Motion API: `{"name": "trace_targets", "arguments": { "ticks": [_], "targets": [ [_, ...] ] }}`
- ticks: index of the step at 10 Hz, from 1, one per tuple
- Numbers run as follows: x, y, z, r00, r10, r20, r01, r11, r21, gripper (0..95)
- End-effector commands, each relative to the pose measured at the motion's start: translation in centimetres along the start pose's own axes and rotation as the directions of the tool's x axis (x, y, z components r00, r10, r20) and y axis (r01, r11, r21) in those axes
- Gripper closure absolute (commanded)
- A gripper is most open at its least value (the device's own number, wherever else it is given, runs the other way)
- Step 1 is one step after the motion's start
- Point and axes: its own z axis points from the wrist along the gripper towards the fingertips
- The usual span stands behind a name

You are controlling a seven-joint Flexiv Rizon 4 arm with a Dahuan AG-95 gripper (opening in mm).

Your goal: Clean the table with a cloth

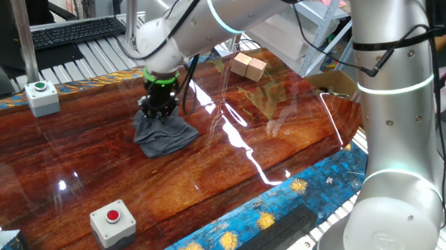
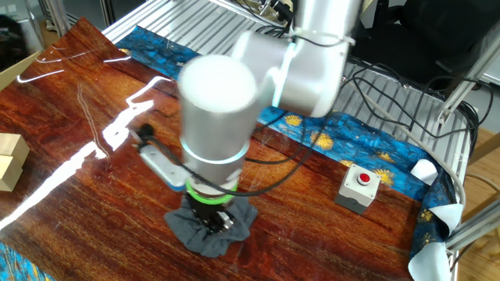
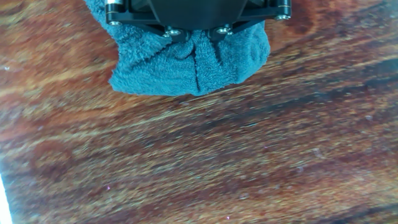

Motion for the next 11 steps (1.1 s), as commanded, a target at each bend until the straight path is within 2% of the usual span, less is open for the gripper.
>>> {"name": "trace_targets", "arguments": {
  "ticks": [1, 2, 4, 5, 7, 11],
  "targets": [
    [0.9, 1.4, -0.7, 1.0, 0.025, -0.018, -0.026, 1.0, -0.003, 95.0],
    [1.3, 1.9, -0.6, 0.999, 0.039, -0.018, -0.039, 0.999, -0.011, 95.0],
    [2.1, 3.0, 0.2, 0.998, 0.059, -0.005, -0.059, 0.998, -0.014, 95.0],
    [2.4, 3.3, 0.2, 0.998, 0.066, -0.002, -0.066, 0.998, -0.01, 95.0],
    [2.6, 3.5, -0.5, 0.998, 0.066, -0.003, -0.066, 0.998, -0.005, 95.0],
    [2.7, 3.5, -0.5, 0.998, 0.059, -0.005, -0.059, 0.998, -0.002, 95.0]
  ]
}}
